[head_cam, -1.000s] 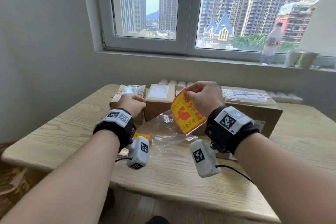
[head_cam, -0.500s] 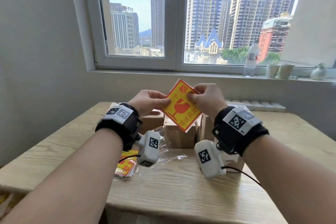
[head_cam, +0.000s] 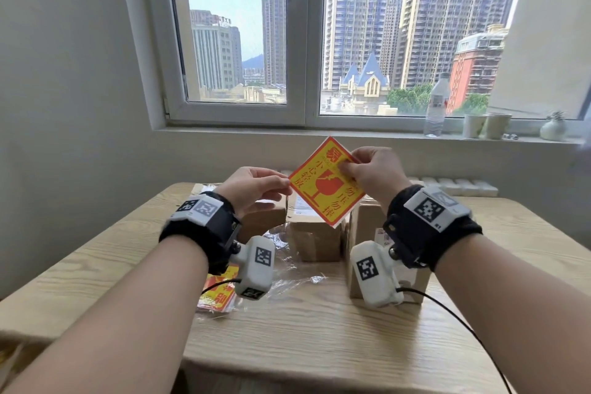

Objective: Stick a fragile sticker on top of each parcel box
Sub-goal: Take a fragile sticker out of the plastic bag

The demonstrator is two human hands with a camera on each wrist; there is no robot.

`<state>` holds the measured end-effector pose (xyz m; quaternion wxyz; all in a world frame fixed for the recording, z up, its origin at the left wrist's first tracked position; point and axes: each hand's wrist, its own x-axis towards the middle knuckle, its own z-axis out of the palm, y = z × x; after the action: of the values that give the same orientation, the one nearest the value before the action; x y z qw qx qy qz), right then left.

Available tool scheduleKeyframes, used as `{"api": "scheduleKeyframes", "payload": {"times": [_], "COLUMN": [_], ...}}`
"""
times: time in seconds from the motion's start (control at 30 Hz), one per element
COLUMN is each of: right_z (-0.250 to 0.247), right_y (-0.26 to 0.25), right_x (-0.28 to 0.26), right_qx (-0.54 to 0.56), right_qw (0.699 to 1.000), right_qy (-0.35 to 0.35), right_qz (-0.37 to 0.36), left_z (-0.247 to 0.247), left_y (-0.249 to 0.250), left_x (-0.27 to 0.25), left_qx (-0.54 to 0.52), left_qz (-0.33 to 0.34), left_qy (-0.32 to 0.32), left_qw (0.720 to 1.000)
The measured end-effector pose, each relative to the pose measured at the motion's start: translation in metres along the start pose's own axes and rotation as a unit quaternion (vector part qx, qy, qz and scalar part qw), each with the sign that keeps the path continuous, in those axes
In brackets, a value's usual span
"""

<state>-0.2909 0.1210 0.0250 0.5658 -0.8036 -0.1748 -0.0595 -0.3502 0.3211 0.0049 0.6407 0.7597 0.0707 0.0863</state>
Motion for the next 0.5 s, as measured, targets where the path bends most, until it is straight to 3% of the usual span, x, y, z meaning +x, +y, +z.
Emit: {"api": "scheduleKeyframes", "payload": {"times": [0.2,0.3,0.4,0.5], "right_z": [-0.001,-0.002,-0.001,0.007], "right_y": [0.003,0.007,0.013,0.023], "right_x": [-0.006,-0.013,-0.021,-0.029], "right_qx": [0.025,0.153,0.265,0.225], "right_qw": [1.0,0.988,0.961,0.967], "right_qy": [-0.001,-0.003,-0.057,-0.094], "right_qz": [0.006,0.015,0.061,0.078], "left_z": [0.002,-0.003,-0.004,0.0], "left_y": [-0.003,-0.005,-0.015,-0.032], "left_x": [-0.006,-0.009,-0.012,-0.015], "left_qx": [-0.047,-0.109,-0.118,-0.115], "left_qz": [0.033,0.061,0.076,0.07], "left_qy": [-0.005,0.014,0.058,0.063], "left_qw": [0.998,0.992,0.988,0.989]}}
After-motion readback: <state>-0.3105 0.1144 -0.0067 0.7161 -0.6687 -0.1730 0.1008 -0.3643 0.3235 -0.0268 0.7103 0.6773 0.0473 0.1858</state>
